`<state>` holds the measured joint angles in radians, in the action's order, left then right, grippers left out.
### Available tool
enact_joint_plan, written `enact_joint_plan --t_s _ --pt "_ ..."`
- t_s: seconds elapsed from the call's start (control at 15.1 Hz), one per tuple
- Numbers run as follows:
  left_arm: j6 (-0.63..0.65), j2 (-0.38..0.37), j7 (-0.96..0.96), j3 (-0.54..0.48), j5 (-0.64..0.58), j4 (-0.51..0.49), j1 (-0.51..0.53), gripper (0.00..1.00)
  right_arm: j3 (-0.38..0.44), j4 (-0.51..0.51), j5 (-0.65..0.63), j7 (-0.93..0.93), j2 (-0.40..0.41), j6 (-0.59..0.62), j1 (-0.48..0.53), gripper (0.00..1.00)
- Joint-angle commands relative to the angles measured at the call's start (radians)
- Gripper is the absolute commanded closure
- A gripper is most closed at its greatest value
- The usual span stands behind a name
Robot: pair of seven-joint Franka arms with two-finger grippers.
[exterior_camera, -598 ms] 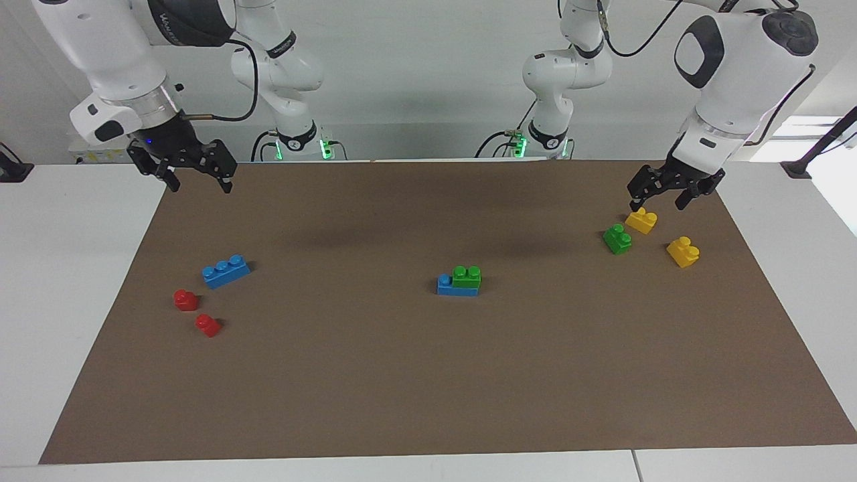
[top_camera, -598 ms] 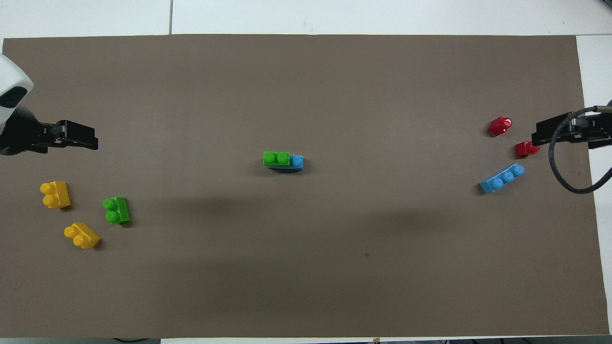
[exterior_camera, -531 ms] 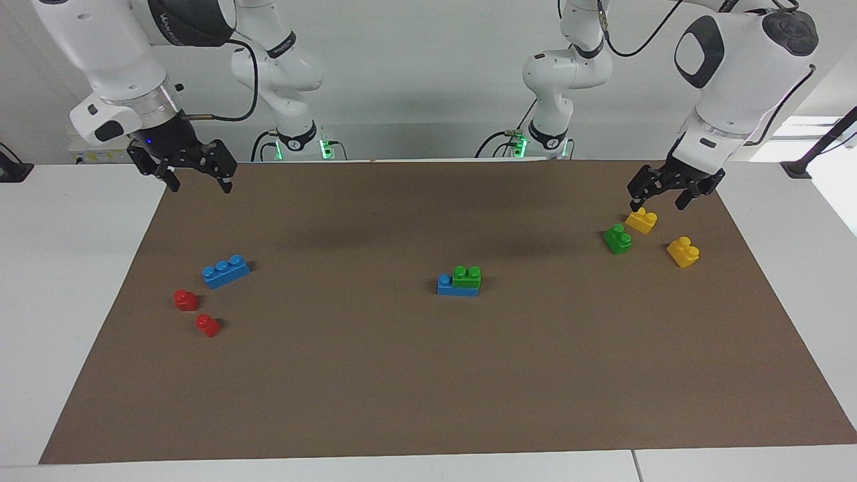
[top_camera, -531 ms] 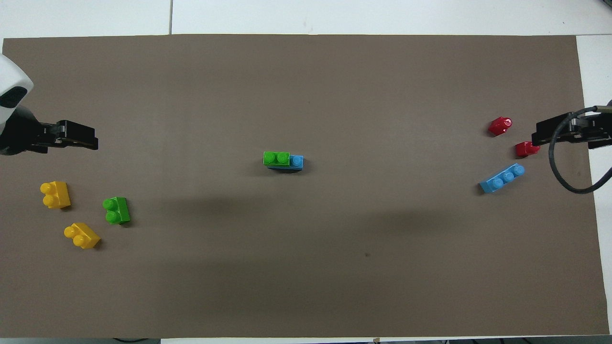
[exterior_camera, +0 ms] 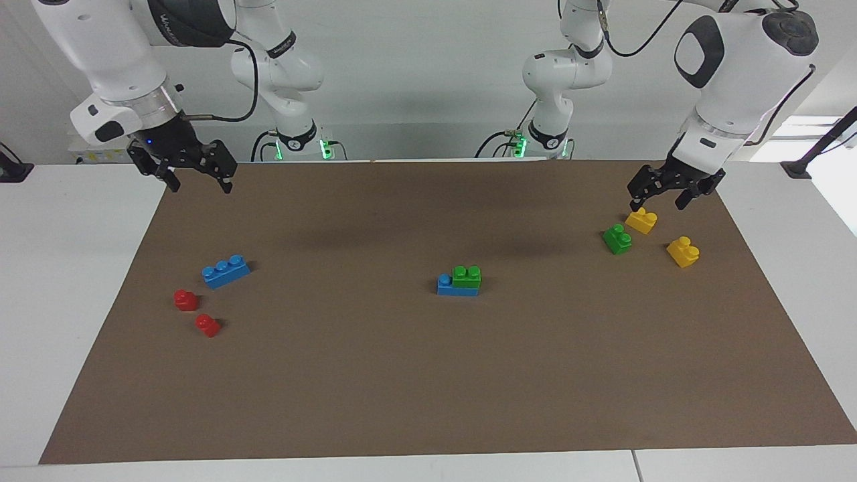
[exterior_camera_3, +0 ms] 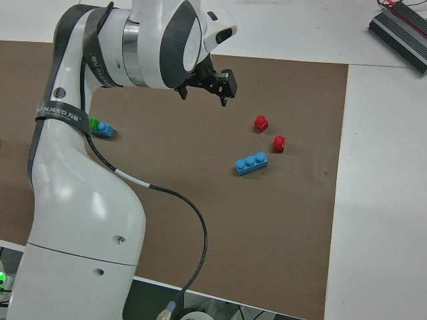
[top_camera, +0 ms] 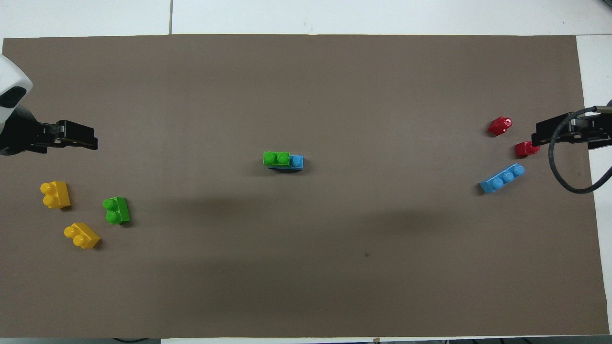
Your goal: Remove green block with left arm and hold with right
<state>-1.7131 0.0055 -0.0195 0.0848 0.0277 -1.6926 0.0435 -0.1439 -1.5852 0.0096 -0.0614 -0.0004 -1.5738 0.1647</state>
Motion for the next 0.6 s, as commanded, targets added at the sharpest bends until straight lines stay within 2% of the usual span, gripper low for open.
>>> enact_joint_plan --t_s 0.0,0.13,0.2,0.4,0.53 --pt "0.003 -0.027 -0.003 -0.007 -0.012 -0.021 -0.01 0.0 -0.01 -0.029 -0.004 0.034 -0.023 -0.009 0.027 0.0" --pt "0.013 -0.041 -0.046 -0.007 -0.012 -0.047 -0.01 0.0 -0.008 -0.03 0.003 -0.004 -0.024 -0.005 0.019 0.0" --pt "0.013 -0.044 -0.122 -0.005 -0.011 -0.056 -0.011 0.0 -0.01 -0.029 0.006 -0.097 -0.023 -0.005 0.015 0.0" --pt "-0.005 -0.071 -0.429 -0.003 -0.009 -0.113 -0.071 0.0 -0.01 -0.029 0.123 -0.577 -0.023 -0.006 0.015 0.02" --pt "-0.022 -0.085 -0.61 -0.002 -0.009 -0.142 -0.099 0.0 -0.013 -0.032 0.153 -0.888 -0.023 -0.012 0.01 0.03"
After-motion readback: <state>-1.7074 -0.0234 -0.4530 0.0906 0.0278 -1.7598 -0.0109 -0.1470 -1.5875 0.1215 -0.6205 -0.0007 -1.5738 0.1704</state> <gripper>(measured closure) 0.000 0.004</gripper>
